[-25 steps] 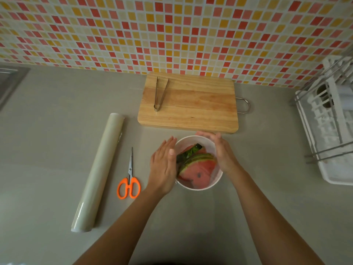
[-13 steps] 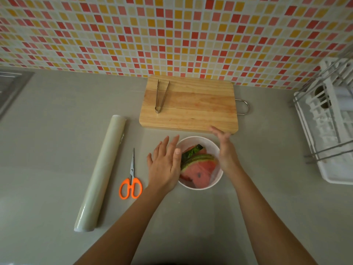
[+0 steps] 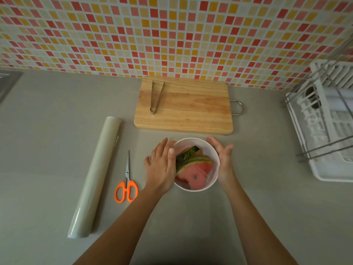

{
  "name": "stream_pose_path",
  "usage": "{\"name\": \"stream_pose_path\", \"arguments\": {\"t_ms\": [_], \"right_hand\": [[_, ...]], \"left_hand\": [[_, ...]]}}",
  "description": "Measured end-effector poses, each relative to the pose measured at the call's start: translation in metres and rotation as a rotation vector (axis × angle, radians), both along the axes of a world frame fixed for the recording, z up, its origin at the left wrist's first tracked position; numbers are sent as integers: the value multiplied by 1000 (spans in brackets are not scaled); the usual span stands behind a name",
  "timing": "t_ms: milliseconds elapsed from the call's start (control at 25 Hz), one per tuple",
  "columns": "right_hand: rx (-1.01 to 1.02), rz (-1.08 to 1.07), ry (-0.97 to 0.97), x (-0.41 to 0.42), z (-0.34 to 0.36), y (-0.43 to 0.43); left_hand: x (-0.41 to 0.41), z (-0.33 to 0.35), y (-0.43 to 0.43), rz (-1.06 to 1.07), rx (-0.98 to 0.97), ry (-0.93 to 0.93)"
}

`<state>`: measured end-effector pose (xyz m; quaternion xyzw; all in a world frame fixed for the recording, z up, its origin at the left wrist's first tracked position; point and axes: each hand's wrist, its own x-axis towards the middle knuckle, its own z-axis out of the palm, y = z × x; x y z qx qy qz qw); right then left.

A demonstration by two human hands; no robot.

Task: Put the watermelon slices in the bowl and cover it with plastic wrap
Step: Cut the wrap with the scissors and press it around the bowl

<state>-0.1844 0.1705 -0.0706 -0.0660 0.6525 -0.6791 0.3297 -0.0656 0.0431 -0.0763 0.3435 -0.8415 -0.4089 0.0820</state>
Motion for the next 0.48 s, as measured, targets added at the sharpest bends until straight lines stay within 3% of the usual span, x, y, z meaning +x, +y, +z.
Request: {"name": "stream_pose_path", "arguments": {"t_ms": [200, 480], "right_hand": [[-23, -191, -62, 20, -5, -2], [325, -269, -198, 9, 10, -14]], "left_hand": [[0, -4, 6, 87, 48, 74], [1, -4, 7, 124, -16, 100]]}}
